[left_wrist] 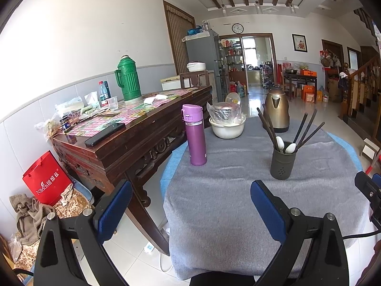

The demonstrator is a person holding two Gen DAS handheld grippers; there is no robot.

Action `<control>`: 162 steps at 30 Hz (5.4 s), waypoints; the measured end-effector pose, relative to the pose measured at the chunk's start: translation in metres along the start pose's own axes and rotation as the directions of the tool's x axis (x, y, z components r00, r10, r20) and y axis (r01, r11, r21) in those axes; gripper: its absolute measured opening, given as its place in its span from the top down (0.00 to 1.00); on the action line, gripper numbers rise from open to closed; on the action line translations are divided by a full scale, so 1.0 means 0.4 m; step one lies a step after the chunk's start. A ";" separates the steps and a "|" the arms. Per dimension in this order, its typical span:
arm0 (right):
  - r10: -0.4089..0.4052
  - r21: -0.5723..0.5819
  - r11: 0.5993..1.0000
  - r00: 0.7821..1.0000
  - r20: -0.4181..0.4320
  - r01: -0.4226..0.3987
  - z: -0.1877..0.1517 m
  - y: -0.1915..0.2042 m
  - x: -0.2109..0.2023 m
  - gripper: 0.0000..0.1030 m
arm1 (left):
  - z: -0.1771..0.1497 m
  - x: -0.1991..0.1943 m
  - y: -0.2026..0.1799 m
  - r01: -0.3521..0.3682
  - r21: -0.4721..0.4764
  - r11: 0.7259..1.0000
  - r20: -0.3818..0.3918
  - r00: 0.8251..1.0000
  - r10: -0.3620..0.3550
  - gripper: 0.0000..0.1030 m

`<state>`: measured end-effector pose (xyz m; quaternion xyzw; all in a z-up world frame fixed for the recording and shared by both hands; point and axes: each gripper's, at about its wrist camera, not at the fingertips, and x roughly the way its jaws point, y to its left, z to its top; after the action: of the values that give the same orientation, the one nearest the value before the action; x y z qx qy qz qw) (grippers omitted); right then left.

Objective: Organize utensils

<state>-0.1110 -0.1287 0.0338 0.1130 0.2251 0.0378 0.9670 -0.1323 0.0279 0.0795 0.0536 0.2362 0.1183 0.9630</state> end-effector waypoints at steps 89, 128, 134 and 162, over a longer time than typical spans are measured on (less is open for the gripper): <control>-0.224 -0.117 0.973 0.943 -0.246 0.200 0.094 -0.098 0.439 0.23 | 0.036 0.526 -0.254 0.193 0.041 0.980 -0.375 0.912 -0.164 0.03; -0.203 -0.060 0.979 0.948 -0.244 0.194 0.043 -0.039 0.469 0.23 | 0.070 0.535 -0.183 0.177 0.122 0.977 -0.377 0.918 -0.119 0.04; -0.202 -0.072 0.979 0.954 -0.223 0.191 0.052 -0.030 0.437 0.23 | 0.082 0.509 -0.174 0.169 0.124 0.978 -0.353 0.928 -0.116 0.04; -0.187 -0.102 0.980 0.966 -0.178 0.171 0.075 -0.003 0.407 0.23 | 0.088 0.506 -0.168 0.158 0.125 0.979 -0.346 0.932 -0.106 0.04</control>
<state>0.0481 -0.1159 -0.0098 0.0464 0.3224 -0.0296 0.9450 0.0719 0.0125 0.0105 0.0892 0.4089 0.0423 0.9072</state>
